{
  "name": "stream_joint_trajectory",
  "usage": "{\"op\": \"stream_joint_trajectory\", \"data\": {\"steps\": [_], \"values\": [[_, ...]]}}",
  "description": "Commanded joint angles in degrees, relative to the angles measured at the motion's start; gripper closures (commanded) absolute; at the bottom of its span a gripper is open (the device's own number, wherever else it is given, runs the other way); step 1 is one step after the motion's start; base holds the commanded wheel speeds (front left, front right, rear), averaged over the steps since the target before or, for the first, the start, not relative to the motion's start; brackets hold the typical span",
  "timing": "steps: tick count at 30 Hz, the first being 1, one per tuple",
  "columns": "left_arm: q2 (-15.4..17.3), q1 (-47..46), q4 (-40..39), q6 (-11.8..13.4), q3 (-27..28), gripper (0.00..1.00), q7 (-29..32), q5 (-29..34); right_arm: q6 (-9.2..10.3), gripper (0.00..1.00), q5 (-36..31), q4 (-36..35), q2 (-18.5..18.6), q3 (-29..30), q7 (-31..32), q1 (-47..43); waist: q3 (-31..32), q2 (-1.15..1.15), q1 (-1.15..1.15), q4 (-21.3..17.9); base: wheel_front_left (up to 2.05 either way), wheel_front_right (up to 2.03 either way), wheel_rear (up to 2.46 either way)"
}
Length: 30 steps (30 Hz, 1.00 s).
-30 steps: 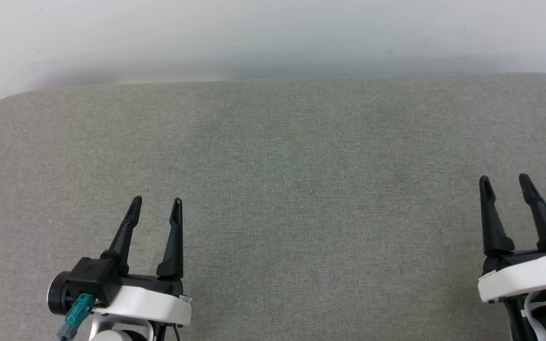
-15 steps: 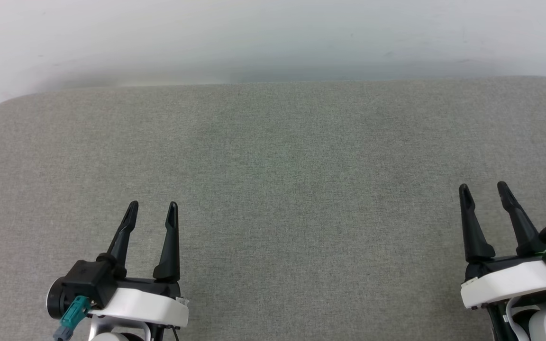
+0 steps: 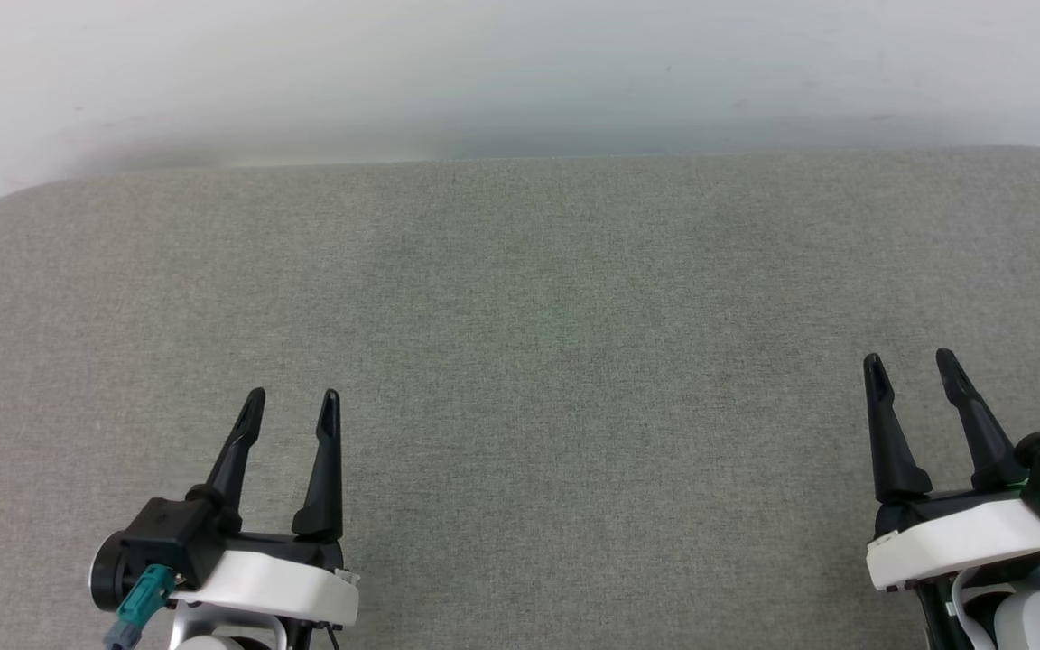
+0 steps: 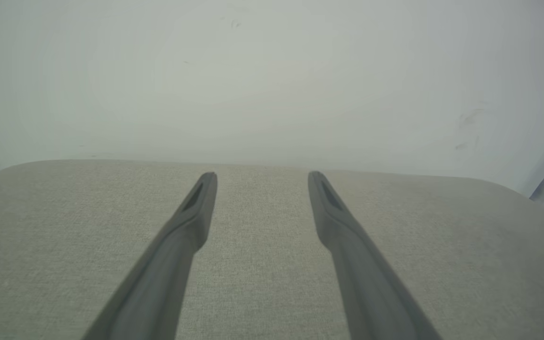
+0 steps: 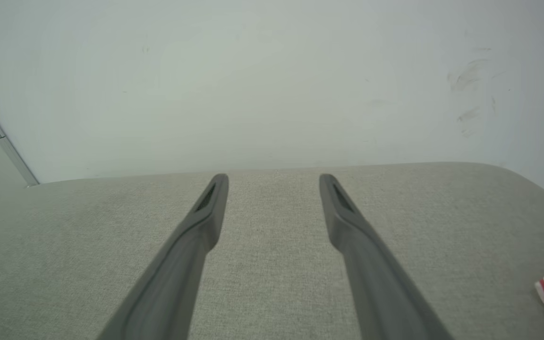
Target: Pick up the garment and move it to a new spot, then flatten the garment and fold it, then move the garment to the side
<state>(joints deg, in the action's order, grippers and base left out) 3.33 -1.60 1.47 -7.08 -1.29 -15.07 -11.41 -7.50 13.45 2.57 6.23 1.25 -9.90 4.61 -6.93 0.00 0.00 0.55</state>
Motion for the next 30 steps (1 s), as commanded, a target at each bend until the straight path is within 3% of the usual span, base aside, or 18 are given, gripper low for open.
{"op": "stream_joint_trajectory", "data": {"steps": [1,2,3,7,30], "values": [[0.0,0.1,-0.3,-0.2,0.6,0.0,-0.1,0.0,0.02,0.0,-0.4,0.1,-0.3,-0.2,-0.3,-0.3,0.0,0.0,0.0,0.0,0.0,0.0,0.0],[-0.1,0.0,-0.5,-0.2,1.0,0.0,-0.1,0.1,0.02,0.0,-0.4,0.1,-0.3,-0.2,-0.2,-0.3,-0.1,0.0,0.0,-0.1,0.0,0.0,0.0],[-0.1,0.0,-0.1,-0.1,0.7,1.0,0.0,0.0,0.0,1.0,0.1,0.2,0.0,-0.2,-0.1,0.0,-0.1,0.0,0.0,-0.1,0.0,0.0,0.0],[-0.2,0.6,1.6,0.0,0.4,1.0,0.4,-0.9,0.0,1.0,1.1,1.9,-0.2,-0.3,0.0,-0.5,0.0,0.0,0.01,-0.1,0.0,0.0,0.0],[1.0,-1.1,4.9,-0.2,1.0,1.0,5.3,-25.7,0.0,1.0,24.6,4.6,-0.4,0.5,4.1,0.2,1.2,0.0,0.0,-0.2,0.0,0.0,0.0]]}}
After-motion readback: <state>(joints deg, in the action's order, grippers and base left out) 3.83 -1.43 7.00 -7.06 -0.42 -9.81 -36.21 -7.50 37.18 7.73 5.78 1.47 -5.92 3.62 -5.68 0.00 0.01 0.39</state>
